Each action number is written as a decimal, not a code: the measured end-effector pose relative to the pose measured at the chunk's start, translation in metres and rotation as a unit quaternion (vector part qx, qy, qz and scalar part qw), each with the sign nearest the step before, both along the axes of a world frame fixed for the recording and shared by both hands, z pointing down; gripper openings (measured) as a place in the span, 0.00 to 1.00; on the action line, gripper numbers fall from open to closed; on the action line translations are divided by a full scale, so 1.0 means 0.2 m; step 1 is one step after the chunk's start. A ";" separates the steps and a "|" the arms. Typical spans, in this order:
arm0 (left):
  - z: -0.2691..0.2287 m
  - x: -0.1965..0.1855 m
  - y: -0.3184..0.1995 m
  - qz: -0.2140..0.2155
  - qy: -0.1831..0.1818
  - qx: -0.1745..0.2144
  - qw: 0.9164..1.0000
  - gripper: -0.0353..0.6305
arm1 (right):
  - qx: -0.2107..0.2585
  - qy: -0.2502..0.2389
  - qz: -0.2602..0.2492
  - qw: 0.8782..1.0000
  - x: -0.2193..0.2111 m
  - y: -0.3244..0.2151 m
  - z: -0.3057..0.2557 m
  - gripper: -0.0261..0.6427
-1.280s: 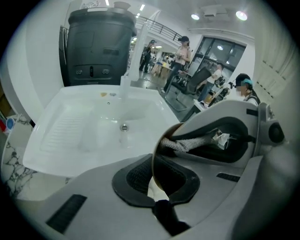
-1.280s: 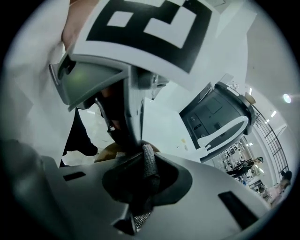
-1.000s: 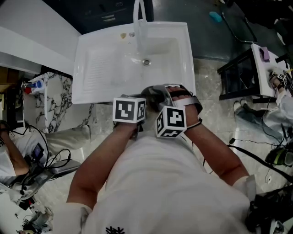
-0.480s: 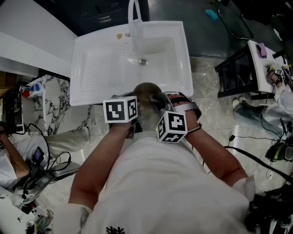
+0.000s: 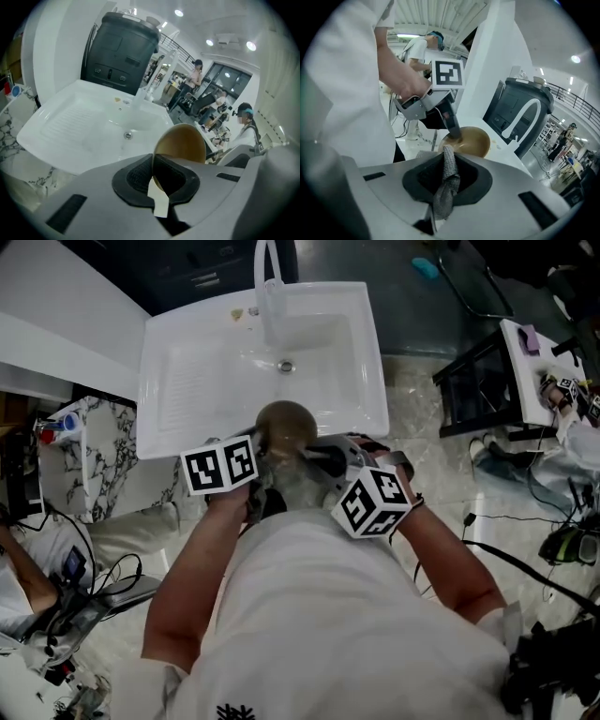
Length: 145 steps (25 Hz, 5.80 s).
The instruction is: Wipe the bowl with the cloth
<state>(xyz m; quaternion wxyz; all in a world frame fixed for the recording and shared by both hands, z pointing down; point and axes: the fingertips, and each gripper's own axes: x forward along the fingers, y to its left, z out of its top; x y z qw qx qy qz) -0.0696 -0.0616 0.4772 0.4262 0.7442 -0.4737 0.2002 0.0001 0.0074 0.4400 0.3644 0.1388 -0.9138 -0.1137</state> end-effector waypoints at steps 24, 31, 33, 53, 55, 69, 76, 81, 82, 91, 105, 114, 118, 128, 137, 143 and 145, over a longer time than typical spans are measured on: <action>-0.29 0.11 0.12 0.135 0.296 0.039 0.945 0.08 | -0.085 -0.264 -0.065 0.959 0.10 -0.03 -0.61 0.09; -0.39 0.23 0.27 0.235 0.334 0.051 0.911 0.08 | -0.134 -0.332 -0.073 0.931 0.09 -0.04 -0.74 0.09; -0.44 0.26 0.30 0.257 0.346 0.060 0.900 0.08 | -0.149 -0.346 -0.067 0.924 0.09 -0.06 -0.76 0.09; -0.80 0.29 0.31 0.296 0.427 0.164 0.838 0.08 | -0.242 -0.357 -0.046 0.901 0.00 -0.09 -0.61 0.09; -0.81 0.27 0.28 0.285 0.429 0.170 0.840 0.08 | -0.243 -0.356 -0.046 0.901 0.01 -0.08 -0.60 0.09; -0.73 0.13 0.10 0.203 0.436 0.176 0.859 0.08 | -0.267 -0.366 -0.115 0.884 0.05 0.10 -0.67 0.09; -0.64 0.14 0.11 0.206 0.431 0.156 0.864 0.08 | -0.253 -0.390 -0.155 0.871 0.08 0.15 -0.78 0.09; -0.59 0.18 0.17 0.229 0.422 0.135 0.867 0.08 | -0.234 -0.425 -0.171 0.858 0.11 0.15 -0.89 0.09; -0.58 0.19 0.18 0.237 0.420 0.130 0.866 0.08 | -0.230 -0.430 -0.168 0.857 0.11 0.14 -0.90 0.09; -0.60 0.34 0.33 0.309 0.419 0.112 0.846 0.08 | -0.200 -0.453 -0.105 0.863 0.15 -0.03 -0.92 0.09; -0.71 0.37 0.37 0.323 0.446 0.124 0.825 0.08 | -0.218 -0.424 -0.055 0.877 0.10 -0.12 -0.78 0.09; -0.76 0.25 0.23 0.259 0.470 0.152 0.830 0.08 | -0.241 -0.377 -0.048 0.893 0.07 -0.09 -0.61 0.09; -0.75 0.18 0.15 0.219 0.474 0.159 0.838 0.08 | -0.258 -0.362 -0.081 0.892 0.04 -0.01 -0.60 0.09; -0.70 0.12 0.09 0.198 0.472 0.152 0.845 0.08 | -0.278 -0.382 -0.148 0.869 0.05 0.09 -0.71 0.09; -0.60 0.17 0.13 0.220 0.450 0.120 0.857 0.08 | -0.267 -0.435 -0.186 0.839 0.08 0.12 -0.88 0.09; -0.53 0.20 0.18 0.249 0.440 0.094 0.858 0.08 | -0.245 -0.455 -0.162 0.841 0.04 0.03 -0.91 0.09; -0.51 0.19 0.21 0.259 0.435 0.089 0.858 0.08 | -0.239 -0.460 -0.149 0.842 0.01 0.00 -0.91 0.09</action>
